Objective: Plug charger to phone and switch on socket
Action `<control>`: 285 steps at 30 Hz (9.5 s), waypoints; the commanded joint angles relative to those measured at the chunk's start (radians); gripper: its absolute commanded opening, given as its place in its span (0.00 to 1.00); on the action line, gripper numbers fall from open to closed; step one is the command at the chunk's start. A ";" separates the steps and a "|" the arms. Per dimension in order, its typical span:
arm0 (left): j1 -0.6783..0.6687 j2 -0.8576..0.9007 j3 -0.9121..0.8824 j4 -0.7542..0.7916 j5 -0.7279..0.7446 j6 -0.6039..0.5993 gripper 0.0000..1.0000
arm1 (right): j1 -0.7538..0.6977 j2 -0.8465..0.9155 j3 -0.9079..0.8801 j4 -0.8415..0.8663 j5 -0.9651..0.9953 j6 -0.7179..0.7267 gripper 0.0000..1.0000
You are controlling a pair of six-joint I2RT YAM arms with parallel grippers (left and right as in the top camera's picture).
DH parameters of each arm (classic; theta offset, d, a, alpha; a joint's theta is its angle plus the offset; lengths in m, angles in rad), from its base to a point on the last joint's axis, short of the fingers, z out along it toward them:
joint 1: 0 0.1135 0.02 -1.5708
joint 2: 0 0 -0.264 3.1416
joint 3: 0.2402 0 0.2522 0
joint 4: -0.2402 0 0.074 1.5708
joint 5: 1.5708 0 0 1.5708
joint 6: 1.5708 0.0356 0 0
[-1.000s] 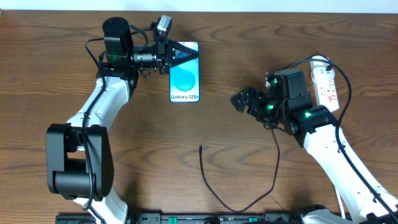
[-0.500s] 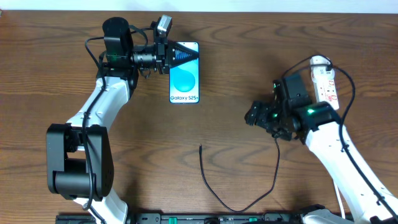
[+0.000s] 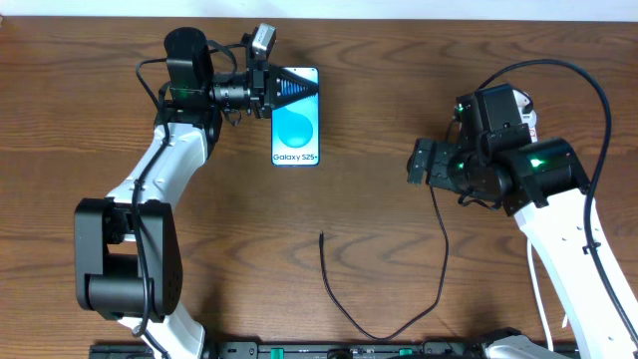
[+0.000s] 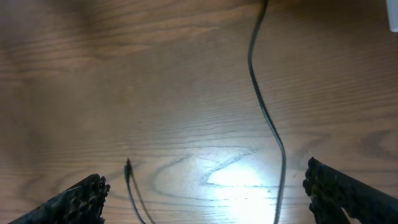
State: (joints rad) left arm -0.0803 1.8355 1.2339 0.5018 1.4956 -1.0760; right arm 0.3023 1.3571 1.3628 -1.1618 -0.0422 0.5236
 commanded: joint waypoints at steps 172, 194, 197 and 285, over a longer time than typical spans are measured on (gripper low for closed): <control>0.000 -0.021 0.008 0.008 0.031 0.010 0.07 | -0.642 0.871 0.249 0.339 -0.719 -0.659 0.99; 0.000 -0.021 0.008 0.008 0.038 0.010 0.08 | -0.659 0.860 0.548 0.021 -0.050 -0.385 0.99; 0.000 -0.021 0.008 0.008 0.038 0.010 0.08 | -0.659 0.859 0.614 -0.052 0.020 -0.339 0.99; 0.001 -0.021 0.008 0.008 0.042 0.010 0.07 | -0.445 -0.037 -0.023 -0.083 0.156 -0.247 0.99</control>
State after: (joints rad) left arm -0.0803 1.8355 1.2339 0.5022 1.5135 -1.0721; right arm -0.1482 1.3220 1.3449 -1.2446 0.1059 0.2604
